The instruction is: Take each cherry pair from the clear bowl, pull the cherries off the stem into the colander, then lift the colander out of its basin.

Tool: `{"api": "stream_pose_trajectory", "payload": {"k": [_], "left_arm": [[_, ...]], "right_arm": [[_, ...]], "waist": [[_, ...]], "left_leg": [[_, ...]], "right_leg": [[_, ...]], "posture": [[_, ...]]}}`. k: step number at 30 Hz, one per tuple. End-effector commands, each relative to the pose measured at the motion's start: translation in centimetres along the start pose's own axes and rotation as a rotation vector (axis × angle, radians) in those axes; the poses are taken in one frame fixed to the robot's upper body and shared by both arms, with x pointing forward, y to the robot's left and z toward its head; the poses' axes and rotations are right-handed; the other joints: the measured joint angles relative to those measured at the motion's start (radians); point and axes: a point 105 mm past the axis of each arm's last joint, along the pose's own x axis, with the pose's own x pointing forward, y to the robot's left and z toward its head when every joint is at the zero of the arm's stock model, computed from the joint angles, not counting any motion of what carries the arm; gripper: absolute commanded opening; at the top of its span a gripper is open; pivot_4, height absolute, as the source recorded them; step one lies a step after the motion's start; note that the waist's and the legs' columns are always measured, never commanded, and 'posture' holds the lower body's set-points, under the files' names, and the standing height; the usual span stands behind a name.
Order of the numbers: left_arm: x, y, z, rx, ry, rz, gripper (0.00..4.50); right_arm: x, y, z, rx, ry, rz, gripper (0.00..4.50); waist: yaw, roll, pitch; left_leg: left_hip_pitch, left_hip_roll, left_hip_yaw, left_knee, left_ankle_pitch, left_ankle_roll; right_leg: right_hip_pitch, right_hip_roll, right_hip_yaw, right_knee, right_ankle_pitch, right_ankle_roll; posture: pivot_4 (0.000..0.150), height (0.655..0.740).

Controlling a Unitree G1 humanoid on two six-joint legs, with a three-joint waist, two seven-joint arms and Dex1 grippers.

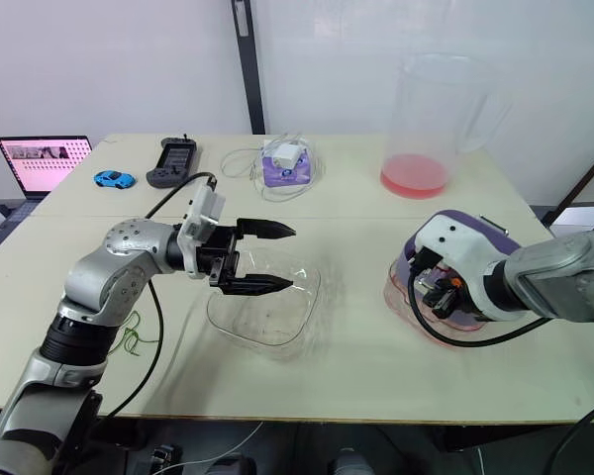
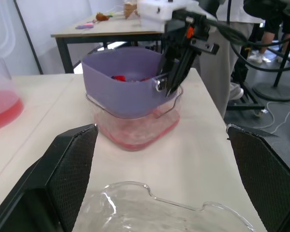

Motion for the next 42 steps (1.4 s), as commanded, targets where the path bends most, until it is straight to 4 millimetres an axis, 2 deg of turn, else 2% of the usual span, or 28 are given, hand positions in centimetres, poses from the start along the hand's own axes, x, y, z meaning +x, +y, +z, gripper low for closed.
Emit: {"api": "stream_pose_trajectory", "payload": {"k": [1, 5, 19, 30, 42], "left_arm": [[0.2, 0.0, 0.9, 0.047, -0.008, -0.017, 4.50], [0.3, 0.1, 0.7, 0.046, -0.003, -0.020, 4.50], [0.2, 0.3, 0.8, 0.047, 0.006, -0.025, 4.50], [0.1, 0.3, 0.8, 0.046, 0.009, -0.019, 4.50], [0.0, 0.2, 0.9, 0.047, 0.015, -0.013, 4.50]], "right_arm": [[-1.8, -0.8, 1.3, -0.012, -0.060, -0.056, 0.23], [-2.3, -0.5, 2.0, -0.017, -0.089, -0.034, 0.23], [-3.1, -0.2, 2.6, 0.034, -0.145, 0.016, 0.23], [-4.1, -1.4, 2.2, 0.173, -0.205, 0.036, 0.23], [-3.2, -1.3, 1.3, 0.198, -0.177, 0.024, 0.23]], "waist": [[0.000, 0.000, 0.000], [0.000, 0.000, 0.000], [0.001, 0.000, 0.000], [0.002, 0.000, 0.000], [0.001, 0.000, 0.000]], "left_leg": [[0.000, 0.000, 0.000, 0.000, 0.000, 0.000], [0.000, 0.000, 0.000, 0.000, 0.000, 0.000], [0.000, 0.000, 0.000, 0.000, 0.000, 0.000], [0.000, 0.000, 0.000, 0.000, 0.000, 0.000], [0.000, 0.000, 0.000, 0.000, 0.000, 0.000]], "right_leg": [[0.000, 0.000, 0.000, 0.000, 0.000, 0.000], [0.000, 0.000, 0.000, 0.000, 0.000, 0.000], [0.000, 0.000, 0.000, 0.000, 0.000, 0.000], [0.000, 0.000, 0.000, 0.000, 0.000, 0.000], [0.000, 0.000, 0.000, 0.000, 0.000, 0.000]], "posture": [[0.150, 0.7332], [0.150, 0.7332], [0.150, 0.7332], [0.150, 0.7332], [0.150, 0.7332]]}}
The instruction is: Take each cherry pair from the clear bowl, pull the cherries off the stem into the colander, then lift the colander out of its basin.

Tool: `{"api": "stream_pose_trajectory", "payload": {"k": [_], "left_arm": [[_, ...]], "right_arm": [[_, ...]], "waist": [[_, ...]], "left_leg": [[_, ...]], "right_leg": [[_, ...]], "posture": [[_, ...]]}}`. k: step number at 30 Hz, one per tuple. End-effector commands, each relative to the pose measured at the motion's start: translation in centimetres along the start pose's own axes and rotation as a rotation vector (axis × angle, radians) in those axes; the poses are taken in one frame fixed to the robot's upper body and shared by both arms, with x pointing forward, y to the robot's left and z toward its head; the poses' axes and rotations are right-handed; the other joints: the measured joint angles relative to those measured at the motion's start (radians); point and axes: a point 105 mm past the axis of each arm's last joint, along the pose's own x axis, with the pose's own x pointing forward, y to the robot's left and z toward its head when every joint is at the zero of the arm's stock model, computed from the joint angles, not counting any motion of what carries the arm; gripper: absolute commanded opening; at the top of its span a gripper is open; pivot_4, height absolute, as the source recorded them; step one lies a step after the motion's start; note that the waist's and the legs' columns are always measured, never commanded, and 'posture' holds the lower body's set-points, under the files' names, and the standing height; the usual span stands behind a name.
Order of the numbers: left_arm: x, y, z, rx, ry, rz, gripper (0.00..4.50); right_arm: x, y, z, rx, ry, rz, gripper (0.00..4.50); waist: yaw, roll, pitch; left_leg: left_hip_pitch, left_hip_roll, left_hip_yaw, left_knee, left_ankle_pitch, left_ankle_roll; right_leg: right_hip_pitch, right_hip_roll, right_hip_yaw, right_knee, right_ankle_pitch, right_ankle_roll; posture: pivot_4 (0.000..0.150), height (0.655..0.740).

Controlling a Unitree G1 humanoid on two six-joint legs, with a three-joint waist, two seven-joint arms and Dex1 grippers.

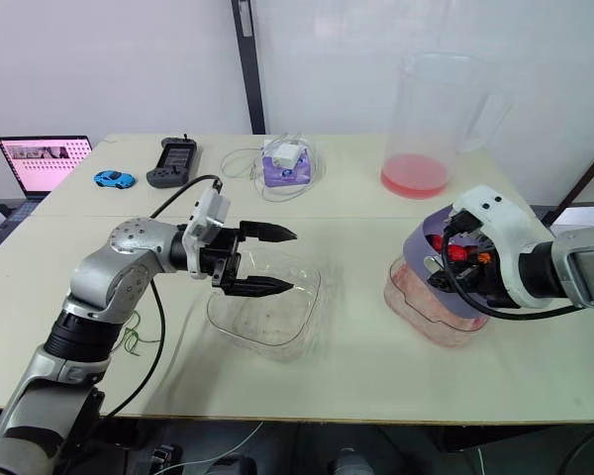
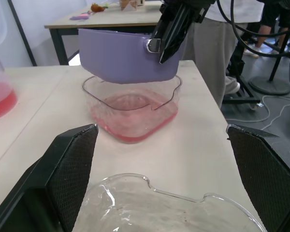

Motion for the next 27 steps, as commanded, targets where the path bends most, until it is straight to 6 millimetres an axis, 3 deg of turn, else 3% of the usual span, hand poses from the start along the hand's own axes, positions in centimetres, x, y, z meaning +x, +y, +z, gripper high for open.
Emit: {"api": "stream_pose_trajectory", "payload": {"k": [1, 10, 15, 23, 27], "left_arm": [[-0.1, 0.0, 1.4, 0.060, -0.013, -0.001, 4.50], [-0.4, 0.0, 1.4, 0.060, -0.006, 0.018, 4.50], [-0.9, 0.0, 1.3, 0.054, -0.001, 0.045, 4.50], [-4.0, 1.6, 1.4, -0.033, -0.105, 0.278, 4.50], [-6.1, 1.6, 0.5, -0.054, -0.113, 0.412, 4.50]], "right_arm": [[-0.8, 0.1, 0.9, -0.046, -0.033, -0.037, 0.23], [-1.1, -0.8, 1.7, -0.054, -0.055, -0.093, 0.23], [-0.5, -0.4, 1.1, -0.071, -0.011, -0.062, 0.23], [-0.1, -1.2, 3.6, -0.155, -0.050, -0.101, 0.23], [1.6, -1.4, 7.1, -0.273, -0.098, -0.068, 0.23]], "waist": [[0.000, 0.000, 0.000], [-0.001, 0.000, 0.000], [-0.001, 0.000, 0.000], [-0.008, 0.001, 0.000], [-0.009, 0.002, 0.000]], "left_leg": [[0.000, 0.000, 0.000, 0.000, 0.000, 0.000], [0.000, 0.000, 0.000, 0.000, 0.000, 0.000], [0.000, 0.000, 0.000, 0.000, 0.000, 0.000], [0.000, 0.000, 0.000, 0.000, 0.000, 0.000], [0.000, 0.000, 0.001, 0.000, 0.000, 0.000]], "right_leg": [[0.000, 0.000, 0.000, 0.000, 0.000, 0.000], [0.000, 0.000, 0.000, 0.000, 0.000, 0.000], [0.000, 0.000, 0.000, 0.000, 0.000, 0.000], [-0.001, 0.000, 0.001, 0.000, 0.000, 0.000], [-0.002, 0.000, 0.001, 0.001, 0.000, 0.000]], "posture": [[0.150, 0.7332], [0.150, 0.7332], [0.150, 0.7332], [0.150, 0.7332], [0.150, 0.7332]]}}
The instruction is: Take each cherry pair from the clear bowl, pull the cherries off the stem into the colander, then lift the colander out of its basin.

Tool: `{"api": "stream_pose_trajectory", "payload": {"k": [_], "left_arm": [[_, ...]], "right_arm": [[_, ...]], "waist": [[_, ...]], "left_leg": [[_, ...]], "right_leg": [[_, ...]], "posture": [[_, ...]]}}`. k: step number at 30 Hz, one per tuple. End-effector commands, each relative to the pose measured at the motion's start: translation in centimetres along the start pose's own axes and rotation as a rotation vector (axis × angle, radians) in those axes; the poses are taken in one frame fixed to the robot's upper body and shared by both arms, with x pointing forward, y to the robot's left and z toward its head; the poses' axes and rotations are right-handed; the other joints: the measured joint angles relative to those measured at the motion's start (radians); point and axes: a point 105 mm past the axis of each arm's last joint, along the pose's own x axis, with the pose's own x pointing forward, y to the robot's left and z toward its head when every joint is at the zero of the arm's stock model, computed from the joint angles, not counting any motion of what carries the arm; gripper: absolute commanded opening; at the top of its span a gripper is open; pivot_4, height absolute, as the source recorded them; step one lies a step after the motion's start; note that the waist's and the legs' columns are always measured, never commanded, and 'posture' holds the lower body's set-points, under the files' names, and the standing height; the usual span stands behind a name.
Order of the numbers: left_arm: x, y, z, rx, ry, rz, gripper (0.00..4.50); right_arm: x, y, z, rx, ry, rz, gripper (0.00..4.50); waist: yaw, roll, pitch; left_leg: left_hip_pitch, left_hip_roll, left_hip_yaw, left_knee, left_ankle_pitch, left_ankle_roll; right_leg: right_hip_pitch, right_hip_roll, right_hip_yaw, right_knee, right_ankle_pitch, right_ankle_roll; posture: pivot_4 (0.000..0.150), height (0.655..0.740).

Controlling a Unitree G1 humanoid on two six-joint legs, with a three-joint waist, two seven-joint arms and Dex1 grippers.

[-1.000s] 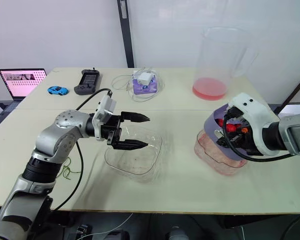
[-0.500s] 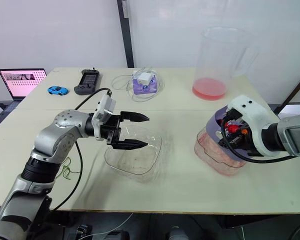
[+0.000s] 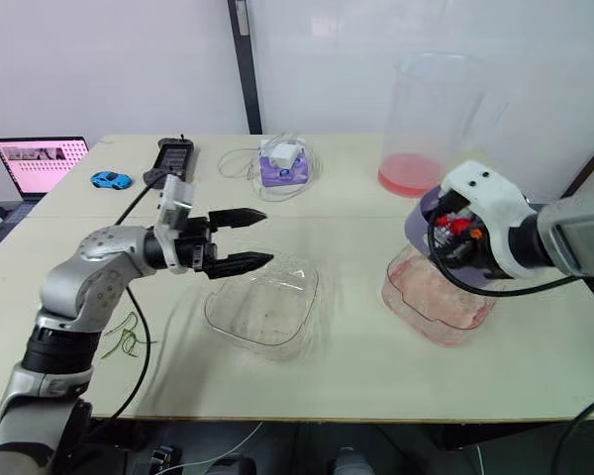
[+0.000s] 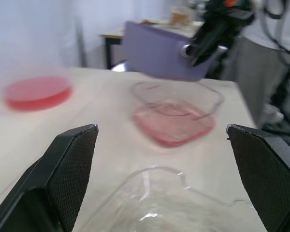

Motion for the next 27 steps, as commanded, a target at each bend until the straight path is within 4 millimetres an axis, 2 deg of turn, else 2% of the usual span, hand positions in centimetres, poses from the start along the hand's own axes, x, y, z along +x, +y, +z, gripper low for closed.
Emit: {"api": "stream_pose_trajectory", "payload": {"k": [1, 5, 7, 9, 16, 21, 27], "left_arm": [[-1.6, 0.3, 1.1, 0.041, -0.042, 0.099, 4.50], [-2.8, 0.0, 0.5, 0.044, -0.028, 0.179, 4.50], [-4.1, -0.6, 0.1, 0.046, -0.012, 0.242, 4.50], [-5.1, -1.1, -0.3, 0.052, 0.013, 0.301, 4.50], [-7.6, -2.2, -1.1, 0.053, 0.094, 0.434, 4.50], [-8.3, -2.9, -0.6, 0.060, 0.089, 0.468, 4.50], [-8.4, -3.2, -0.5, 0.039, 0.089, 0.486, 4.50]], "right_arm": [[1.1, -1.2, 3.3, -0.120, -0.075, -0.008, 0.23], [3.3, -1.7, 5.4, -0.290, -0.055, 0.045, 0.23], [5.4, -1.3, 6.9, -0.381, -0.050, 0.118, 0.23], [7.4, -0.7, 7.1, -0.445, -0.012, 0.205, 0.23], [11.8, -0.1, 5.5, -0.524, 0.091, 0.374, 0.23], [13.7, -0.1, 4.0, -0.572, 0.146, 0.421, 0.23], [14.7, -0.2, 2.8, -0.582, 0.187, 0.449, 0.23]], "waist": [[0.000, 0.001, 0.000], [0.008, 0.001, 0.001], [0.003, 0.001, 0.000], [-0.002, 0.001, 0.000], [0.004, 0.000, 0.001], [0.002, 0.000, 0.001], [0.000, 0.001, 0.001]], "left_leg": [[0.000, 0.000, 0.000, 0.000, 0.000, 0.000], [-0.001, 0.000, 0.000, 0.000, 0.000, -0.001], [-0.002, 0.000, 0.000, 0.000, 0.000, -0.001], [-0.002, -0.001, 0.001, 0.000, 0.000, -0.001], [-0.002, -0.001, 0.001, 0.000, 0.001, -0.003], [-0.002, -0.001, 0.001, 0.000, 0.002, -0.003], [-0.002, -0.001, 0.001, 0.000, 0.002, -0.003]], "right_leg": [[-0.001, 0.000, 0.000, 0.000, 0.000, 0.000], [-0.002, -0.001, -0.001, 0.000, 0.000, 0.000], [-0.002, -0.001, -0.001, -0.001, 0.000, 0.000], [-0.002, -0.002, 0.000, 0.000, 0.000, 0.001], [-0.004, -0.003, 0.000, 0.004, 0.000, 0.000], [-0.004, -0.003, 0.000, 0.005, 0.000, 0.000], [-0.005, -0.003, 0.000, 0.007, 0.000, 0.000]], "posture": [[0.150, 0.7332], [0.150, 0.7332], [0.150, 0.7332], [0.150, 0.7332], [0.150, 0.7332], [0.150, 0.7332], [0.150, 0.7332]]}}
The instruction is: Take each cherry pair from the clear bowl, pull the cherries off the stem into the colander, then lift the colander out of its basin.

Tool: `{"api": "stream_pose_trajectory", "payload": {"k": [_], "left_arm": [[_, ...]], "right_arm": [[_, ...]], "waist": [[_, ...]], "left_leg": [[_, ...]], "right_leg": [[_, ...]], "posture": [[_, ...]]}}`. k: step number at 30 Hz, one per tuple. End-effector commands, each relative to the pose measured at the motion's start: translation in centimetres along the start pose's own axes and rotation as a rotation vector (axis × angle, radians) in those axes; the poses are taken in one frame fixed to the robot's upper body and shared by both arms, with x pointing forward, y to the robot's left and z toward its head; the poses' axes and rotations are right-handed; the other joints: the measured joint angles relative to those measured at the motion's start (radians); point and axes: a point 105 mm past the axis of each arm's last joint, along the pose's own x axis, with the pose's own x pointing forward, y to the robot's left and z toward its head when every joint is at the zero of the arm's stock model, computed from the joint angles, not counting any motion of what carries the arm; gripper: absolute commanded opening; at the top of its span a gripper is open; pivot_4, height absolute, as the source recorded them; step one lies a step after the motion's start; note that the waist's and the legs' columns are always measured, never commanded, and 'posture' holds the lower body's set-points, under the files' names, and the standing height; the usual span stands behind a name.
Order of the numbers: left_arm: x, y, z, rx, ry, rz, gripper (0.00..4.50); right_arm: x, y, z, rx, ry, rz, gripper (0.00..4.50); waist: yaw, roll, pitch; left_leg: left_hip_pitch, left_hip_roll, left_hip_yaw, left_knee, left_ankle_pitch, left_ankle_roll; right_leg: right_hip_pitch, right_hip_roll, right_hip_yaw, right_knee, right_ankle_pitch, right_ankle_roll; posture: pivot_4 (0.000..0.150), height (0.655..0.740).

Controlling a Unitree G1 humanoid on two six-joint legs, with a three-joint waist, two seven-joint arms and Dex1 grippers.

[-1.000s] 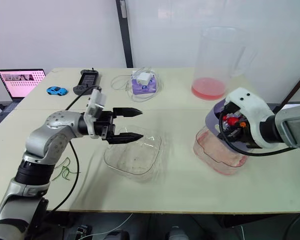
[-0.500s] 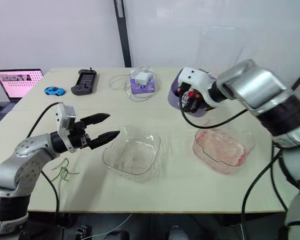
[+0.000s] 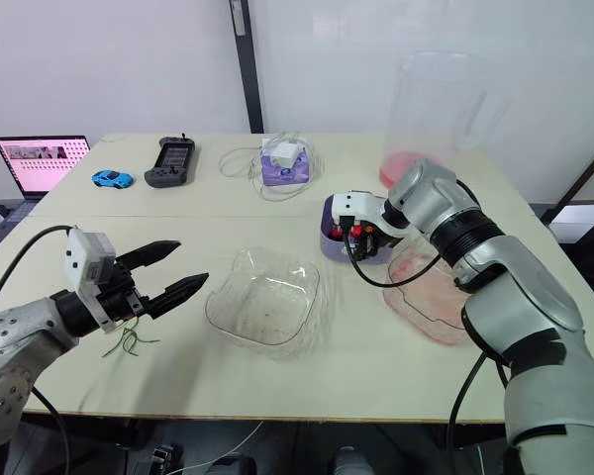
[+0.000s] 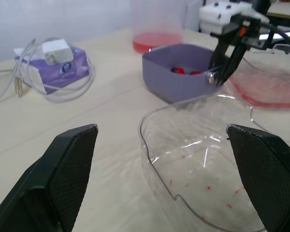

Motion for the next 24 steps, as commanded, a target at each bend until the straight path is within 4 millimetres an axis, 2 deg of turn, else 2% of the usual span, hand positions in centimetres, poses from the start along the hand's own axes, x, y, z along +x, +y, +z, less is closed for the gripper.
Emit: {"api": "stream_pose_trajectory", "payload": {"k": [1, 2, 3, 6, 9, 12, 15, 17, 18, 22, 24], "left_arm": [[-0.4, -0.1, 1.0, 0.016, -0.020, 0.019, 4.50], [-0.4, -0.1, 0.8, 0.012, -0.011, 0.021, 4.50], [-0.4, 0.0, 0.6, 0.007, -0.001, 0.021, 4.50], [-0.2, 0.1, 0.0, -0.015, 0.036, 0.016, 4.50], [0.6, 0.5, -0.1, -0.029, 0.036, -0.002, 4.50], [1.3, 0.6, 0.1, -0.041, 0.022, -0.028, 4.50], [2.0, 0.3, -0.1, -0.058, 0.054, -0.095, 4.50], [2.4, 0.7, -0.2, -0.053, 0.084, -0.132, 4.50], [2.5, 1.0, -0.2, -0.049, 0.094, -0.141, 4.50], [2.3, 2.6, 0.6, -0.031, 0.108, -0.171, 4.50], [2.2, 3.3, 0.8, -0.026, 0.112, -0.174, 4.50]], "right_arm": [[-1.1, -0.7, 0.7, -0.026, -0.028, -0.036, 0.73], [-1.2, -0.7, 0.8, -0.030, -0.031, -0.036, 1.27], [-1.6, -0.9, 1.1, -0.030, -0.047, -0.044, 1.55], [-2.8, -1.4, 1.9, -0.033, -0.085, -0.085, 2.97], [-5.8, -2.9, 2.7, -0.010, -0.167, -0.187, 4.43], [-8.1, -3.5, 2.8, 0.017, -0.223, -0.237, 4.48], [-12.1, -2.9, 3.0, 0.026, -0.400, -0.250, 4.48], [-15.1, -2.2, 1.5, 0.076, -0.526, -0.291, 4.48], [-16.0, -1.9, 0.6, 0.084, -0.553, -0.326, 4.48], [-18.5, 0.5, -3.9, 0.191, -0.670, -0.426, 4.48], [-18.9, 1.4, -5.3, 0.215, -0.684, -0.480, 4.48]], "waist": [[-0.001, 0.000, 0.000], [-0.001, 0.000, 0.000], [-0.001, 0.000, 0.000], [0.000, 0.000, 0.000], [0.000, 0.000, 0.000], [0.000, 0.000, 0.000], [0.004, 0.000, 0.000], [0.011, 0.000, 0.000], [0.012, 0.000, 0.000], [0.009, 0.000, 0.000], [0.003, 0.001, 0.000]], "left_leg": [[0.000, 0.000, 0.000, 0.000, 0.000, 0.000], [0.000, 0.000, 0.000, 0.000, 0.000, 0.000], [0.000, 0.000, 0.000, 0.000, 0.000, 0.000], [0.001, 0.000, 0.000, 0.000, 0.000, -0.001], [0.001, 0.000, 0.000, 0.000, 0.000, -0.001], [0.001, 0.000, 0.000, 0.000, 0.001, -0.002], [0.001, 0.000, 0.000, -0.001, 0.001, -0.002], [0.000, -0.001, 0.000, -0.001, 0.001, -0.002], [0.000, -0.001, 0.000, -0.001, 0.001, -0.002], [0.001, -0.001, 0.000, -0.001, 0.000, -0.001], [0.001, 0.000, 0.000, 0.000, 0.000, -0.001]], "right_leg": [[0.000, 0.000, 0.000, 0.000, 0.000, 0.000], [0.000, 0.000, 0.000, 0.001, 0.000, 0.000], [0.000, 0.000, 0.000, 0.001, 0.000, 0.000], [0.000, 0.000, 0.000, 0.001, 0.000, 0.000], [0.000, 0.000, 0.000, 0.001, 0.000, 0.000], [0.000, 0.000, 0.000, 0.001, 0.000, 0.000], [0.000, 0.000, 0.000, 0.001, 0.000, 0.000], [0.000, 0.000, 0.000, 0.001, 0.000, 0.000], [0.001, 0.000, 0.000, 0.000, 0.000, 0.000], [0.001, 0.000, 0.000, -0.001, 0.000, 0.000], [0.002, 0.000, 0.000, 0.000, 0.000, 0.000]], "posture": [[0.150, 0.7332], [0.150, 0.7332], [0.150, 0.7332], [0.150, 0.7332], [0.150, 0.7332], [0.150, 0.7332], [0.150, 0.7332], [0.150, 0.7332], [0.150, 0.7332], [0.150, 0.7332], [0.150, 0.7332]]}}
